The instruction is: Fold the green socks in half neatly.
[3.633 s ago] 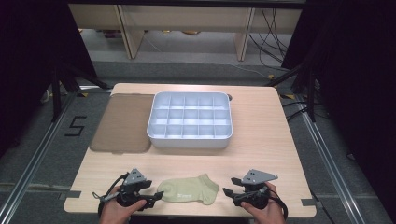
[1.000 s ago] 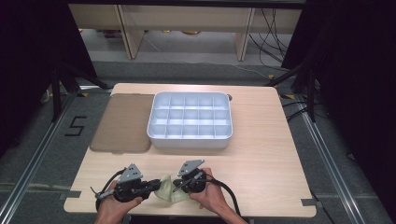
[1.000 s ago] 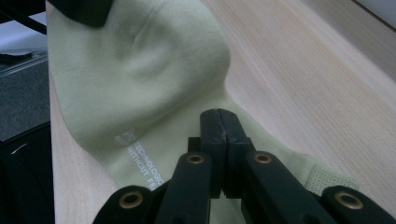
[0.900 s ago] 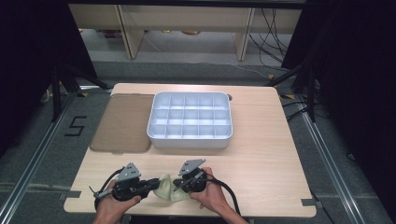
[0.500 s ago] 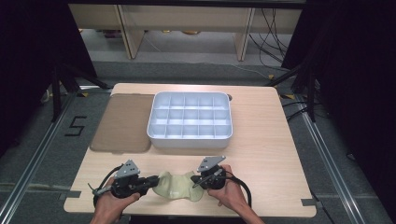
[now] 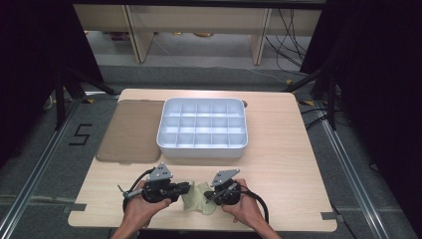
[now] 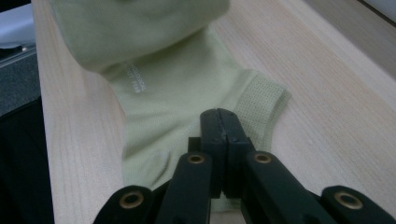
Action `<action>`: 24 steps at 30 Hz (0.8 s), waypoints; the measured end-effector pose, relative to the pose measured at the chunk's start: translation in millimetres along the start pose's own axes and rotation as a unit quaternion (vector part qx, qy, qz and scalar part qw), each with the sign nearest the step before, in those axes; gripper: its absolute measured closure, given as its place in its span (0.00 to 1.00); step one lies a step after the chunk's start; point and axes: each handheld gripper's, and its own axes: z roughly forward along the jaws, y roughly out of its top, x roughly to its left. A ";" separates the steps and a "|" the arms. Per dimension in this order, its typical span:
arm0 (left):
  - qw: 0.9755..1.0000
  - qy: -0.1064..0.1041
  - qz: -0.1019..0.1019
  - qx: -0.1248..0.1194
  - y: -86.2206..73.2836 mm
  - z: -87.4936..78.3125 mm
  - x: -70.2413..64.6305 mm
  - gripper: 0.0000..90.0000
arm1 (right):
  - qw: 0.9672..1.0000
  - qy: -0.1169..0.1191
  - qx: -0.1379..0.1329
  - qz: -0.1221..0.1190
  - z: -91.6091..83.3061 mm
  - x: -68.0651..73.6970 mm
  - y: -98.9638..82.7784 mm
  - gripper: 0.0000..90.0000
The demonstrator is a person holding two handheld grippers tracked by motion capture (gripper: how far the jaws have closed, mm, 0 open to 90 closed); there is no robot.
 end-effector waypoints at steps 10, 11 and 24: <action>1.000 -0.005 0.016 0.015 7.6 18.7 -10.5 0.93 | 0.999 -0.030 -0.040 0.022 -30.8 -15.0 -1.7 1.00; 1.000 -0.005 0.016 0.015 7.6 18.7 -10.5 0.93 | 0.999 -0.030 -0.040 0.022 -30.8 -15.0 -1.7 1.00; 0.998 -0.020 0.035 0.049 13.6 61.4 -28.3 0.92 | 0.999 -0.020 -0.006 0.038 -25.3 -19.1 -19.0 1.00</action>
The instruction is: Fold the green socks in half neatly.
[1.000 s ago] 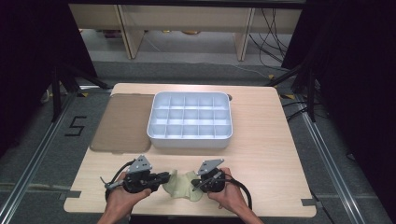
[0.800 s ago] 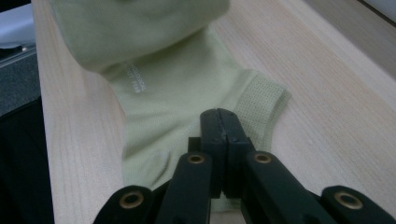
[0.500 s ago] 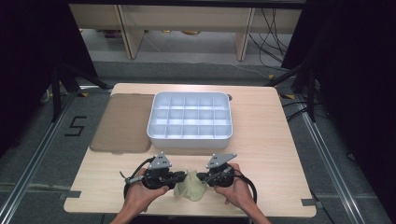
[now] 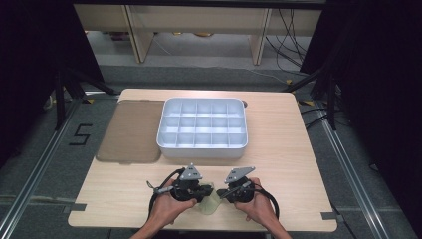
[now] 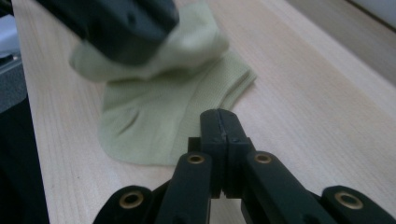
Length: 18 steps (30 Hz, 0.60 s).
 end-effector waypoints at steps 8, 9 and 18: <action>1.000 -0.006 0.001 0.017 -3.4 20.7 -7.3 0.90 | 0.999 -0.016 -0.023 0.015 -15.6 -16.5 -0.9 1.00; 1.000 -0.008 0.008 0.022 -3.6 21.6 -7.1 0.89 | 0.999 -0.021 -0.026 0.017 -16.9 -19.0 -1.5 1.00; 0.999 -0.027 -0.008 -0.026 4.7 -1.3 -2.1 0.64 | 0.998 -0.027 -0.038 0.035 -30.9 -27.7 -2.8 1.00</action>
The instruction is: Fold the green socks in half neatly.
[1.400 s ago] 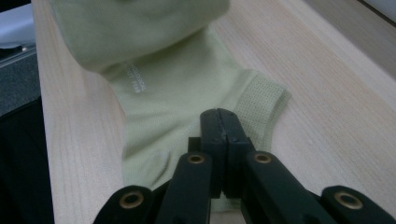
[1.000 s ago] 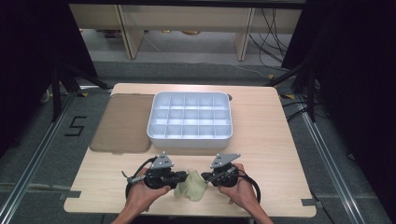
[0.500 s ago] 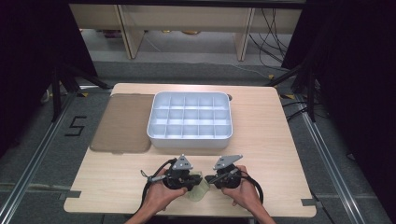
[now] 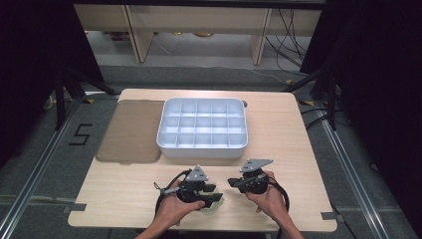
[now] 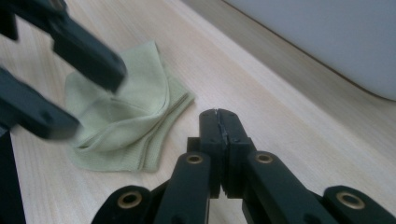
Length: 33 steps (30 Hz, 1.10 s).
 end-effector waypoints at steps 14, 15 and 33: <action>0.997 0.046 0.026 0.052 -39.1 -19.3 37.0 0.89 | 0.999 0.019 -0.030 -0.027 -8.5 22.5 8.7 0.99; 0.997 0.046 0.028 0.063 -43.7 -14.7 34.7 0.90 | 0.999 0.028 -0.025 -0.036 -7.0 26.2 10.1 0.99; 0.995 0.060 0.025 0.070 -55.6 -18.9 16.9 0.91 | 0.995 0.043 0.051 -0.077 23.2 61.2 -1.3 0.99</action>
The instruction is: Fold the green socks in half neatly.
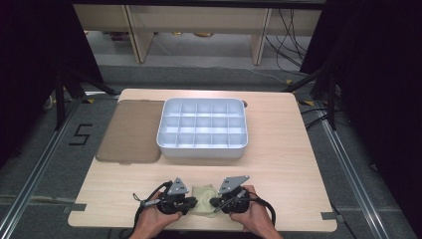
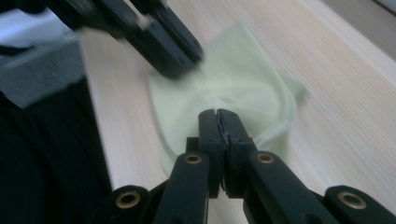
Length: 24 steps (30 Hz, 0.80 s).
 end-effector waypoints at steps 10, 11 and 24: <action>1.000 0.002 -0.016 -0.023 5.8 -5.1 0.9 0.89 | 0.999 -0.026 -0.009 0.020 -8.0 -12.5 -9.0 1.00; 0.999 0.003 -0.010 -0.032 9.5 -7.3 3.2 0.89 | 1.000 -0.022 -0.004 0.021 -9.7 -12.1 -7.9 1.00; 0.999 0.023 -0.013 -0.022 19.9 13.6 25.1 0.89 | 1.000 -0.022 -0.008 0.004 -5.8 -9.3 -3.1 0.99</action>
